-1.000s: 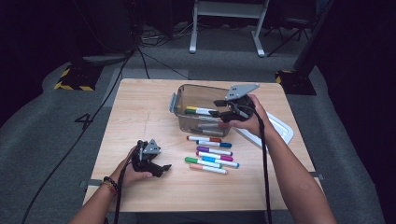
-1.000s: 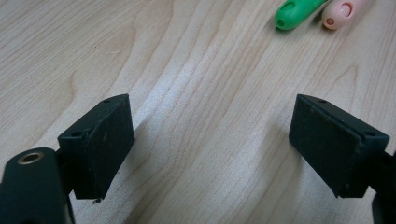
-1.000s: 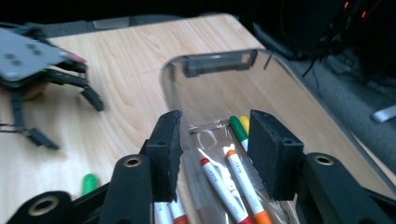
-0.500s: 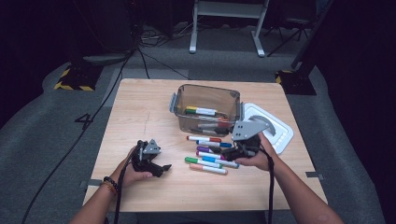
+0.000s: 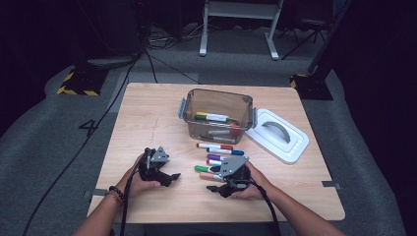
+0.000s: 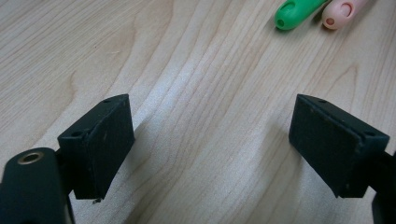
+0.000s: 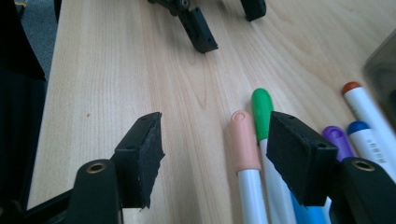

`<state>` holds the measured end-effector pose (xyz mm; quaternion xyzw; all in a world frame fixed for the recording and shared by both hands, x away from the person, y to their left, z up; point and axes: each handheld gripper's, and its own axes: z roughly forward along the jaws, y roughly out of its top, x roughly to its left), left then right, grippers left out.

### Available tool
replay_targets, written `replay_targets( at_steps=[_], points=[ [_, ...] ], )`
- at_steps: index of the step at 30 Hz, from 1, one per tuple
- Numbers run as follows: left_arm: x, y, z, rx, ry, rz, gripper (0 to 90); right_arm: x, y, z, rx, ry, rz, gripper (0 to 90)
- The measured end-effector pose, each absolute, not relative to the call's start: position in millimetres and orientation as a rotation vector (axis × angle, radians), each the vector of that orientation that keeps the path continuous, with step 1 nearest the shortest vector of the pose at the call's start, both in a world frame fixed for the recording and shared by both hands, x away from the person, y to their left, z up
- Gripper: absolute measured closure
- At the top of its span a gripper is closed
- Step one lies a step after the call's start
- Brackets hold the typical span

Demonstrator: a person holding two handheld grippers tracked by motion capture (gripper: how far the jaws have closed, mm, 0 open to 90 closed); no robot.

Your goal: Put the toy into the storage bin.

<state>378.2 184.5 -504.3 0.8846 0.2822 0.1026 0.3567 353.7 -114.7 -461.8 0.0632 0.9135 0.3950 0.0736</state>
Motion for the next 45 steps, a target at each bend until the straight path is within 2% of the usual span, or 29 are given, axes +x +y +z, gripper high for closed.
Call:
replay_targets(
  at_steps=[6, 13, 19, 25, 38, 45],
  points=[
    [378, 185, -504, 2.284, 0.729, 0.265, 14.4, 359, -106, -482, 0.214, 2.788, 1.144, 36.1],
    [378, 185, -504, 2.284, 0.729, 0.265, 14.3, 362, -103, -489, 0.239, 2.801, 1.126, 38.1],
    [378, 185, -504, 2.284, 0.729, 0.265, 14.4, 361, -100, -493, 0.228, 2.861, 1.128, 51.0],
    [378, 185, -504, 2.284, 0.729, 0.265, 14.3, 360, -100, -491, 0.209, 2.888, 1.127, 74.6],
    [378, 185, -504, 2.284, 0.729, 0.265, 14.3, 354, -100, -489, 0.161, 2.879, 1.101, 75.5],
    [378, 185, -504, 2.284, 0.729, 0.265, 14.3, 355, -110, -472, 0.174, 2.833, 1.168, 75.4]
  ],
)
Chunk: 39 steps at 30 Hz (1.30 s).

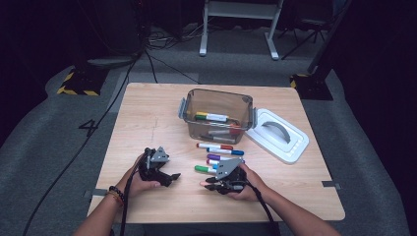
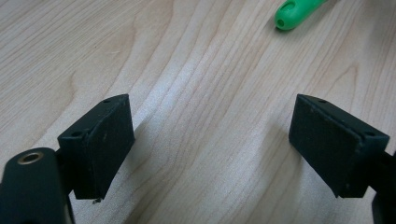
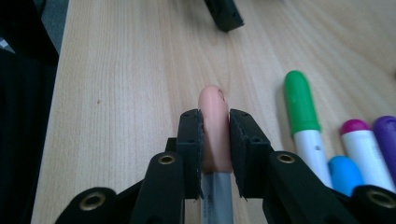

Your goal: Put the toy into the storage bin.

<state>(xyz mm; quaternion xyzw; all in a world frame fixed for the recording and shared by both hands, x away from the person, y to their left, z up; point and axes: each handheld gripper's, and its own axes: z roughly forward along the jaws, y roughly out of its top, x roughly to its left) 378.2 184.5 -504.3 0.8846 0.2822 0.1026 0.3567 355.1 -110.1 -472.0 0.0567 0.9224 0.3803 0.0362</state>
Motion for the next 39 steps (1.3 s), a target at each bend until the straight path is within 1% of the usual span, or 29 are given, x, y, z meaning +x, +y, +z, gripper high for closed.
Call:
replay_targets(
  at_steps=[5, 15, 25, 29, 39],
  points=[
    [378, 185, -504, 2.284, 0.729, 0.265, 14.4, 358, -124, -452, 0.187, 2.771, 1.210, 75.5],
    [378, 185, -504, 2.284, 0.729, 0.265, 14.3, 367, -154, -397, 0.238, 2.639, 1.280, 75.4],
    [378, 185, -504, 2.284, 0.729, 0.265, 14.3, 392, -162, -344, 0.272, 2.545, 1.280, 75.5],
    [378, 185, -504, 2.284, 0.729, 0.265, 14.3, 407, -162, -331, 0.302, 2.523, 1.275, 75.4],
    [378, 185, -504, 2.284, 0.729, 0.265, 14.3, 445, -152, -313, 0.339, 2.504, 1.255, 75.5]
  ],
)
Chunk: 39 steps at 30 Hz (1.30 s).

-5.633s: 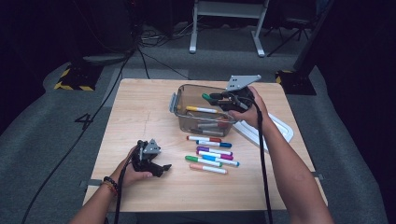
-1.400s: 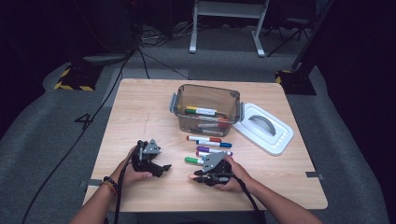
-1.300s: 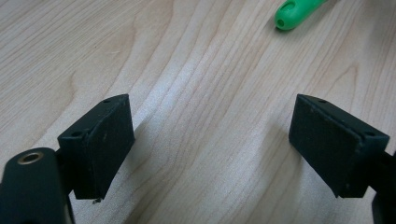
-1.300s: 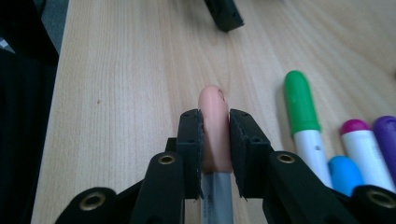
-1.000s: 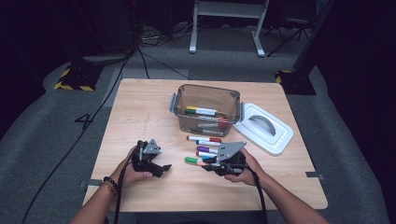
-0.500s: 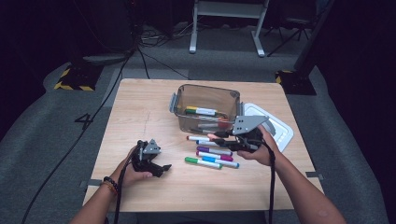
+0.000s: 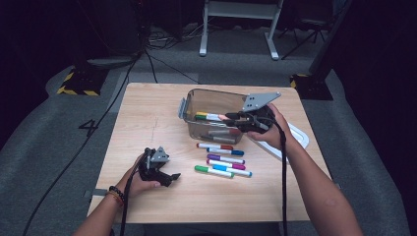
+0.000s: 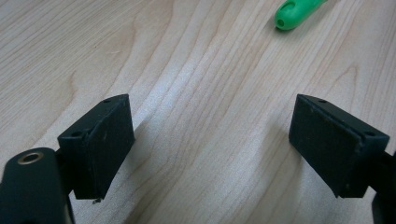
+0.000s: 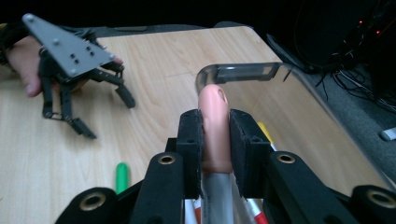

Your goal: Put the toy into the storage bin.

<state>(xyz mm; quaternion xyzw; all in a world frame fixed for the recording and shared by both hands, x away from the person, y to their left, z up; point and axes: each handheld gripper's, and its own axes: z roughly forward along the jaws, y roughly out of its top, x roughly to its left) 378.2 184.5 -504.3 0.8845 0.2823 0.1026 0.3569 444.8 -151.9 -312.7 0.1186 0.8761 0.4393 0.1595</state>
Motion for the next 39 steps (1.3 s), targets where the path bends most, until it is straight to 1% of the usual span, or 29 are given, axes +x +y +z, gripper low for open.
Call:
replay_targets(
  at_steps=[6, 14, 24, 31, 39],
  points=[
    [378, 185, -504, 2.284, 0.729, 0.265, 14.3, 465, -142, -312, 0.351, 2.508, 1.244, 75.5],
    [378, 185, -504, 2.284, 0.729, 0.265, 14.4, 488, -127, -321, 0.376, 2.519, 1.213, 75.4],
    [378, 185, -504, 2.284, 0.729, 0.265, 14.3, 510, -119, -334, 0.419, 2.555, 1.171, 75.5],
    [378, 185, -504, 2.284, 0.729, 0.265, 14.4, 524, -121, -346, 0.463, 2.591, 1.131, 75.4],
    [378, 185, -504, 2.284, 0.729, 0.265, 14.3, 527, -114, -367, 0.443, 2.677, 1.009, 75.4]
  ],
)
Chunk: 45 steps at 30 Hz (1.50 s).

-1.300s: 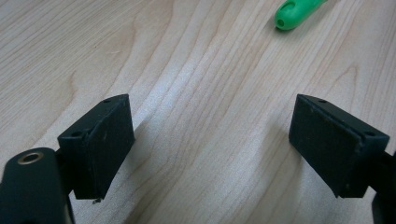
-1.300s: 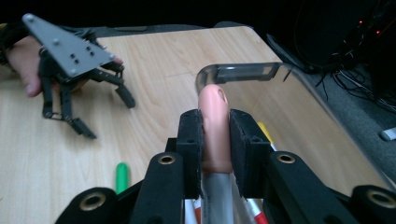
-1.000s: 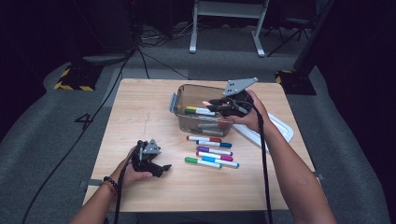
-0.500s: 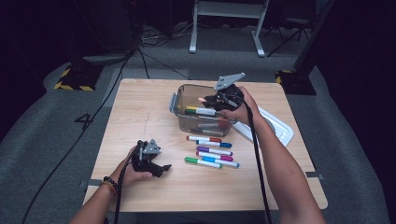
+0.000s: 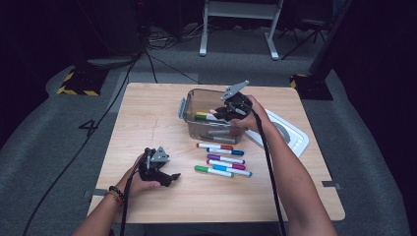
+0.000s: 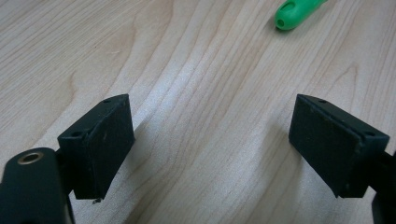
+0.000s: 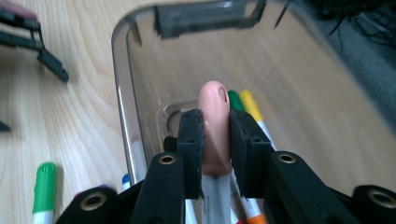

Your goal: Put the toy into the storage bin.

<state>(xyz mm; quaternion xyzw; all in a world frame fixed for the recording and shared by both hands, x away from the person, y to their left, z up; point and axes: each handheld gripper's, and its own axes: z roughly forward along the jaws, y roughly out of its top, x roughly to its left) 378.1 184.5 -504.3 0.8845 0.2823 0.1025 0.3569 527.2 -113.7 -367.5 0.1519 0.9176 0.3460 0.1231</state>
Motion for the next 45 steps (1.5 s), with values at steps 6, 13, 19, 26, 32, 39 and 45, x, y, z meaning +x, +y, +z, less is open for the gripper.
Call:
replay_targets(
  at_steps=[6, 13, 19, 26, 32, 39, 45],
  points=[
    [378, 185, -504, 2.284, 0.729, 0.265, 14.3, 527, -105, -381, 0.403, 2.743, 0.908, 75.3],
    [378, 185, -504, 2.284, 0.729, 0.265, 14.4, 526, -99, -384, 0.392, 2.795, 0.839, 74.8],
    [378, 185, -504, 2.284, 0.729, 0.265, 14.3, 528, -102, -383, 0.440, 2.754, 0.859, 64.0],
    [378, 185, -504, 2.284, 0.729, 0.265, 14.3, 526, -111, -375, 0.482, 2.685, 0.970, 56.7],
    [378, 185, -504, 2.284, 0.729, 0.264, 14.3, 510, -122, -355, 0.495, 2.594, 1.122, 45.8],
    [378, 185, -504, 2.284, 0.728, 0.265, 14.3, 484, -133, -336, 0.461, 2.517, 1.210, 40.0],
    [378, 185, -504, 2.284, 0.729, 0.265, 14.3, 455, -142, -329, 0.422, 2.470, 1.279, 36.7]
  ],
)
